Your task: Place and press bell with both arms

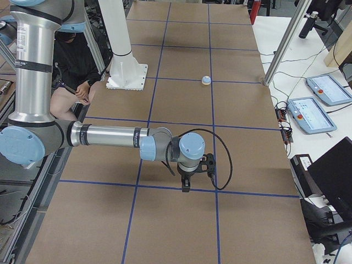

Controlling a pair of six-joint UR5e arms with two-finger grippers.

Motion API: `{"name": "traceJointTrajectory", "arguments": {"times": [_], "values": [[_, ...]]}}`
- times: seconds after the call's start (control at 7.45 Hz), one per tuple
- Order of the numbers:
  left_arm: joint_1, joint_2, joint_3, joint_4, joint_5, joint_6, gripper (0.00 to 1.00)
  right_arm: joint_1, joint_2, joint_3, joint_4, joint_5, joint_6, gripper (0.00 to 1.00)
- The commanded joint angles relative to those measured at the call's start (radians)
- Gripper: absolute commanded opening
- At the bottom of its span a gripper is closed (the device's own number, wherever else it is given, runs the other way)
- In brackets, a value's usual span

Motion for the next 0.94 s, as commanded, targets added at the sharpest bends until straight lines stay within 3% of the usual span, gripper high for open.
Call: {"name": "traceJointTrajectory", "arguments": {"times": [0.0,0.27,0.54,0.81], "values": [[-0.002,0.002,-0.004,0.004,-0.002,0.000,1.00,0.073,-0.009,0.009,0.002,0.006,-0.004,1.00],[0.000,-0.004,-0.004,0.004,-0.001,-0.002,1.00,0.092,0.006,0.053,-0.036,0.004,0.010,1.00],[0.000,-0.006,-0.005,0.004,-0.001,-0.002,1.00,0.084,0.061,0.165,-0.278,-0.011,0.011,1.00],[0.001,-0.007,0.004,0.004,-0.001,-0.002,1.00,0.075,0.068,0.182,-0.327,-0.008,0.007,1.00]]}}
